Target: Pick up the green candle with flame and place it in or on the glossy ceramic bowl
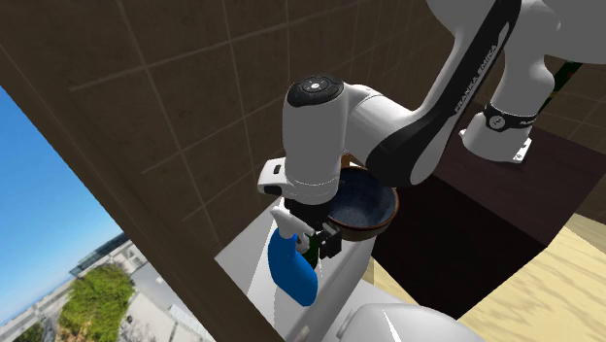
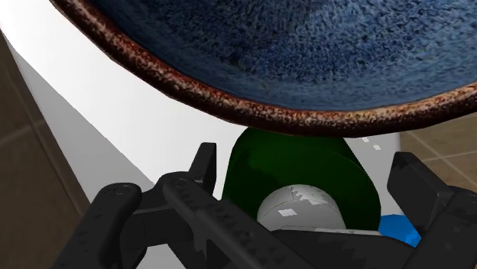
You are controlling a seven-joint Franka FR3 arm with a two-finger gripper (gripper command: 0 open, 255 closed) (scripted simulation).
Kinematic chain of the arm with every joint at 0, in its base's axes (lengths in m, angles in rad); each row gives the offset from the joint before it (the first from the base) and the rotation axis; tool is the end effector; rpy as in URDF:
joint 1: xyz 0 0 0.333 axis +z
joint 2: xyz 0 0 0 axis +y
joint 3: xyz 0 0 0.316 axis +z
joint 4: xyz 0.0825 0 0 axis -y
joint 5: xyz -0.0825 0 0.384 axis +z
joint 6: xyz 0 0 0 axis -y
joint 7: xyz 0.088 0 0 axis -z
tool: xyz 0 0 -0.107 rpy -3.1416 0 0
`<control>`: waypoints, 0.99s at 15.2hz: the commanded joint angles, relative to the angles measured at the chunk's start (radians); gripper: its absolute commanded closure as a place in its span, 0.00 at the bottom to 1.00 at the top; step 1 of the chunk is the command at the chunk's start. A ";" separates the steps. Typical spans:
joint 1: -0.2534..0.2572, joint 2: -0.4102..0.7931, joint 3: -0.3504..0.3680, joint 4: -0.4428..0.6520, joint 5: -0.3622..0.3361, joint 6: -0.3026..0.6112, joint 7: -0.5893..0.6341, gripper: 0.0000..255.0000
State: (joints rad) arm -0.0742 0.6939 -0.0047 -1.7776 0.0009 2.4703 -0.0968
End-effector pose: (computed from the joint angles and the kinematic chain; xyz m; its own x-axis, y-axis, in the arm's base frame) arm 0.6545 -0.0515 0.1663 0.9998 0.0183 -0.0014 0.0183 -0.9998 0.0023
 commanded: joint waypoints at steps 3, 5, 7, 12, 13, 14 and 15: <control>0.000 0.001 0.000 0.000 0.000 0.001 0.000 0.00; 0.000 0.001 0.000 0.000 0.000 0.001 0.000 1.00; 0.000 0.001 0.000 0.000 0.000 0.001 0.000 1.00; 0.000 0.001 0.000 0.000 0.000 0.001 0.000 1.00; 0.000 0.001 0.000 0.000 0.000 0.001 0.000 1.00; 0.000 -0.010 0.000 -0.003 0.000 -0.007 0.000 1.00; 0.000 -0.020 0.000 -0.005 0.000 -0.015 0.000 1.00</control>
State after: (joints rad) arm -0.0738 0.6822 -0.0048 -1.7805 0.0008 2.4613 -0.0963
